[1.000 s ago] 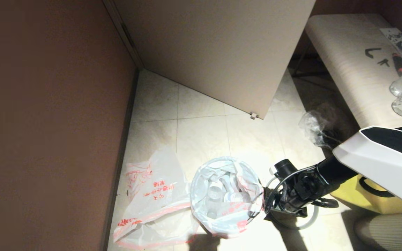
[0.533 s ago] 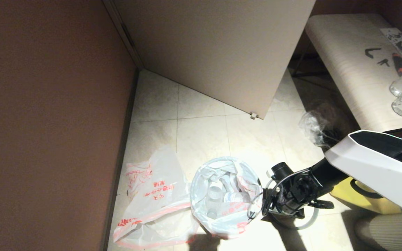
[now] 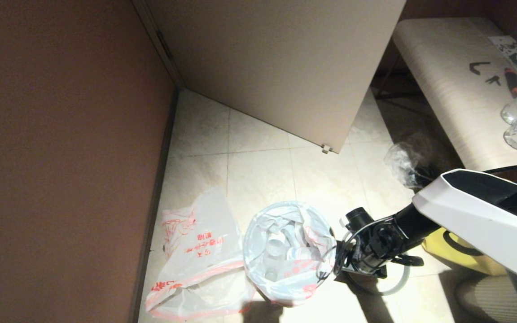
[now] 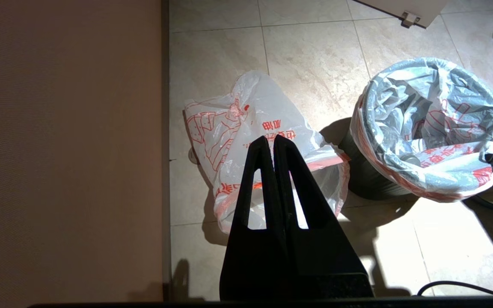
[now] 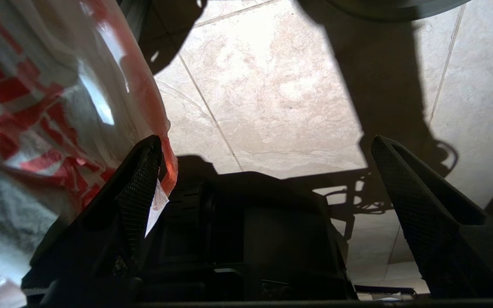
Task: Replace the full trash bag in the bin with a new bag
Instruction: Place the trash bag on the floor
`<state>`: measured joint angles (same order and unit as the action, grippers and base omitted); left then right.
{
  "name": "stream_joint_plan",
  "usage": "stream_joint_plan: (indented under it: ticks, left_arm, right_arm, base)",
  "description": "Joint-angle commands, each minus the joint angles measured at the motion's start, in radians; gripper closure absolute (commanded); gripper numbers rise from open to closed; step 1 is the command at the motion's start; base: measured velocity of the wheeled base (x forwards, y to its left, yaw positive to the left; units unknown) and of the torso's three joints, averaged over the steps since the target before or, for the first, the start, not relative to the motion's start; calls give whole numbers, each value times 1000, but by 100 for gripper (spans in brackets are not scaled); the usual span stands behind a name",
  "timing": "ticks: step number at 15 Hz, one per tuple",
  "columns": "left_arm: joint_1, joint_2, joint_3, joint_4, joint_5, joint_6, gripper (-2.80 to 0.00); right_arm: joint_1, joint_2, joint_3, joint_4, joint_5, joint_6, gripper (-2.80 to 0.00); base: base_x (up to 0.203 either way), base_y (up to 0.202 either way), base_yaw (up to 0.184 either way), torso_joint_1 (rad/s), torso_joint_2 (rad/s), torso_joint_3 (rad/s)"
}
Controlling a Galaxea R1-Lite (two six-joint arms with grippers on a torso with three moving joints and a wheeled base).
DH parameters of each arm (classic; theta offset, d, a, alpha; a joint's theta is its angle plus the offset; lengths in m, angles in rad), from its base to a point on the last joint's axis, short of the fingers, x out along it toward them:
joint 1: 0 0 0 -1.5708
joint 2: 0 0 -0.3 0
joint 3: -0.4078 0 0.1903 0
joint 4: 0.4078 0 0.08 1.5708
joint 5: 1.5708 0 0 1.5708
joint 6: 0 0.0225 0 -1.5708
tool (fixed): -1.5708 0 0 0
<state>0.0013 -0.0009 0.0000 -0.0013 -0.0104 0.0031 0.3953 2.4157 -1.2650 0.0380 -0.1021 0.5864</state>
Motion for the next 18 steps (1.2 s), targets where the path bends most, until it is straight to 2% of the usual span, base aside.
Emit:
stream_joint_plan:
  ticks: [1,4,7,14,16,18]
  left_arm:
    - [0,1,2,0,0,0,0]
    - [0,1,2,0,0,0,0]
    - [0,1,2,0,0,0,0]
    - [0,1,2,0,0,0,0]
    - [0,1,2,0,0,0,0]
    - [0,1,2,0,0,0,0]
  right_arm:
    - [-1,24,-14,3,-2,3,-280]
    - [-1,53,-41,7,-23,-13,-280]
    - [-1,73,-55,-4,-139,-17,-280]
    - [-12,71,-48,-73,-327,-15,-280]
    - [-15,63,-42,-73,-324,-10,-280]
    - [-12,40,-28,-71,-277,-9,-280]
  base:
    - [0,0,0,0,0,0]
    - [0,0,0,0,0,0]
    - [0,0,0,0,0,0]
    - [0,0,0,0,0,0]
    - [0,0,0,0,0,0]
    - [0,0,0,0,0,0]
